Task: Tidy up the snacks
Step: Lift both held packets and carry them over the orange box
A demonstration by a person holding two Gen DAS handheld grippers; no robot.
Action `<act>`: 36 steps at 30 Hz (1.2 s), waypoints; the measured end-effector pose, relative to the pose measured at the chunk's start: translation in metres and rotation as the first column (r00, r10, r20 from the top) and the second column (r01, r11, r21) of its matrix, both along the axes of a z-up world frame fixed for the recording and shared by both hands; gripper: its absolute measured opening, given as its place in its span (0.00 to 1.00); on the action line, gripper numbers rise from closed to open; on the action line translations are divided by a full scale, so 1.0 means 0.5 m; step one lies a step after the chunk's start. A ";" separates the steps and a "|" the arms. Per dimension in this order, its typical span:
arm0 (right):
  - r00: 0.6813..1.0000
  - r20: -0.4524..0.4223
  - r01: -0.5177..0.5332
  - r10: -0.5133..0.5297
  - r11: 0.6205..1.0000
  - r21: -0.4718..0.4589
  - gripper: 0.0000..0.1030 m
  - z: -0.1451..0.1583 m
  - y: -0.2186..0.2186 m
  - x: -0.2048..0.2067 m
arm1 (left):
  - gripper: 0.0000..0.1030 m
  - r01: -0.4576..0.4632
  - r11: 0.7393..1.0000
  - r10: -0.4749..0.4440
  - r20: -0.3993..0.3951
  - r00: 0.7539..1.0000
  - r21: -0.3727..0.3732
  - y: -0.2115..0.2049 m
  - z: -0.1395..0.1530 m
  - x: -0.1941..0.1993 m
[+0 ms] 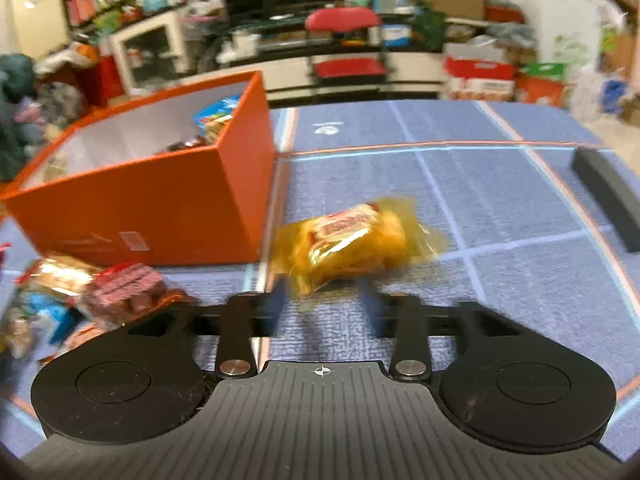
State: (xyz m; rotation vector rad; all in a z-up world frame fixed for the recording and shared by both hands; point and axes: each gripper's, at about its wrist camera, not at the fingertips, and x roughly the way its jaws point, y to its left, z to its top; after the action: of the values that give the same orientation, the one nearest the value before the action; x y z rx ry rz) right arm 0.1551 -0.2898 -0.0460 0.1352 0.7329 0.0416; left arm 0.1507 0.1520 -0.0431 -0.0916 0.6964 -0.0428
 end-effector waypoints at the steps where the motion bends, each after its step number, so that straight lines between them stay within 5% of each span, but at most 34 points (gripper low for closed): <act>1: 0.998 0.022 -0.061 0.061 0.998 0.016 0.74 0.007 -0.012 -0.002 | 0.57 0.000 1.000 0.000 0.001 1.000 -0.002 0.002 0.000 0.000; 5: 0.958 0.138 -0.236 0.252 0.964 -0.123 0.83 0.050 -0.050 -0.013 | 0.57 0.007 1.000 -0.007 0.001 1.000 -0.008 0.007 0.001 0.001; 9: 0.877 0.021 -0.463 0.480 0.858 -0.222 0.79 0.067 -0.057 0.040 | 0.57 0.020 1.000 -0.020 0.001 1.000 -0.009 0.011 0.004 -0.002; 17: 0.828 -0.190 -0.560 0.527 0.777 -0.288 0.66 -0.011 -0.032 0.136 | 0.57 0.027 1.000 -0.027 0.010 1.000 -0.004 0.007 0.010 -0.005; 19: 0.824 -0.217 -0.567 0.523 0.771 -0.292 0.56 -0.026 -0.027 0.146 | 0.57 0.030 1.000 -0.030 0.007 1.000 -0.001 0.005 0.009 -0.008; 21: 0.826 -0.215 -0.562 0.521 0.785 -0.260 0.25 -0.025 -0.029 0.148 | 0.57 0.030 1.000 -0.030 0.004 1.000 -0.003 0.005 0.009 -0.007; 28: 0.905 -0.196 -0.422 0.377 0.854 -0.303 0.21 -0.021 -0.018 0.083 | 0.57 0.038 0.999 -0.038 0.035 0.999 -0.020 -0.006 0.029 -0.018; 36: 0.967 -0.057 -0.255 0.248 0.934 -0.249 0.21 0.059 -0.003 -0.048 | 0.57 0.068 0.997 -0.063 0.110 0.992 -0.041 -0.027 0.082 -0.066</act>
State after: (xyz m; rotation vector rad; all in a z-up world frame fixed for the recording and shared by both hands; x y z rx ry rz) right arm 0.1313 -0.2912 -0.0167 -0.2061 0.7709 0.1898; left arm 0.1179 0.1386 -0.0022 -0.1087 0.5899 -0.1258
